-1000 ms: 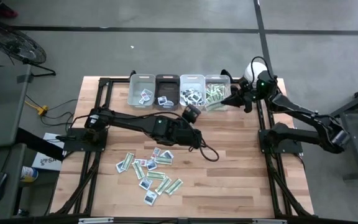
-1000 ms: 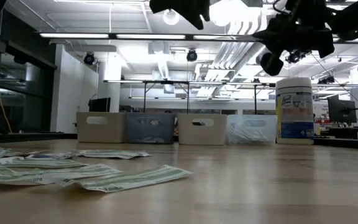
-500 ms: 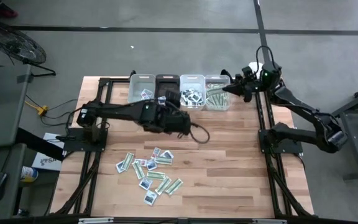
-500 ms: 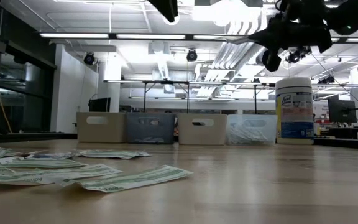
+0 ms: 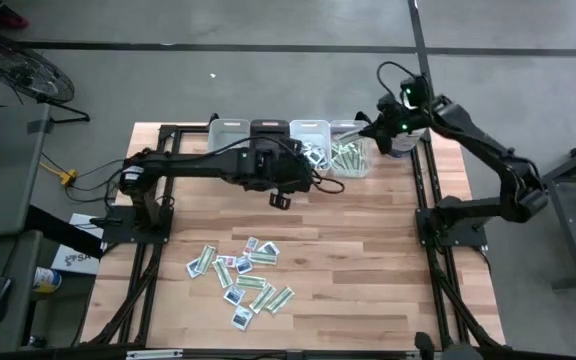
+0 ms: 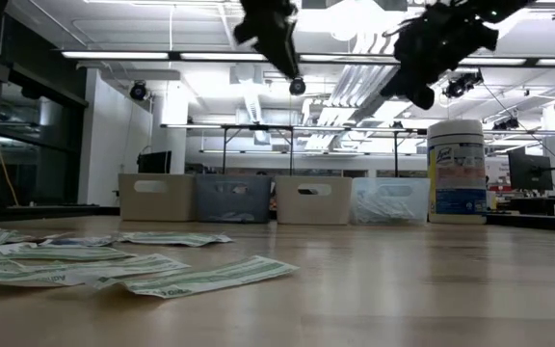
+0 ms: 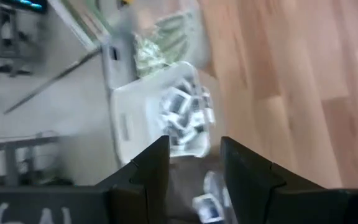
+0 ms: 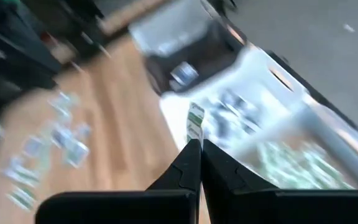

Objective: Pick & Place First Aid Supplies
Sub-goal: Put the green bandage into the transparent bin

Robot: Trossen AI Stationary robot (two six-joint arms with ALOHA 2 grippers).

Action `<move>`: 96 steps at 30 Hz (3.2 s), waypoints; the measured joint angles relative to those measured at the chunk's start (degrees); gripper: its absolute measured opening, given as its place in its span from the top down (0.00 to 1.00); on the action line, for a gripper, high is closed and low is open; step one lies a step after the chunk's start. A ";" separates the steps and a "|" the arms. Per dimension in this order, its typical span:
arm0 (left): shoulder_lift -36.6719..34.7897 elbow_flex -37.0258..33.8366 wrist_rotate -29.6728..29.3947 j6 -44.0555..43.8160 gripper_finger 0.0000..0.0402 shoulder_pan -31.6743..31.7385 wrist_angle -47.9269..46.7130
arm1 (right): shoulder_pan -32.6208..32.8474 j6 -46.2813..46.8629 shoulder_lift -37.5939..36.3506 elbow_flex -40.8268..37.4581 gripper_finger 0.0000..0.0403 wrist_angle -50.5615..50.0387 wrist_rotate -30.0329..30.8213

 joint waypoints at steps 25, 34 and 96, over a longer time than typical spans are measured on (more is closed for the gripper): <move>-45.62 -60.24 3.69 -10.33 0.66 5.61 45.41 | -2.37 -26.35 30.16 32.65 1.00 -38.57 20.66; -58.47 -70.25 9.95 -10.63 0.66 11.30 47.90 | 1.39 -33.39 36.52 32.77 1.00 -39.01 20.23; -62.92 -71.88 44.19 -6.57 0.66 26.04 38.51 | 11.18 -18.29 34.44 39.13 0.54 -44.50 23.71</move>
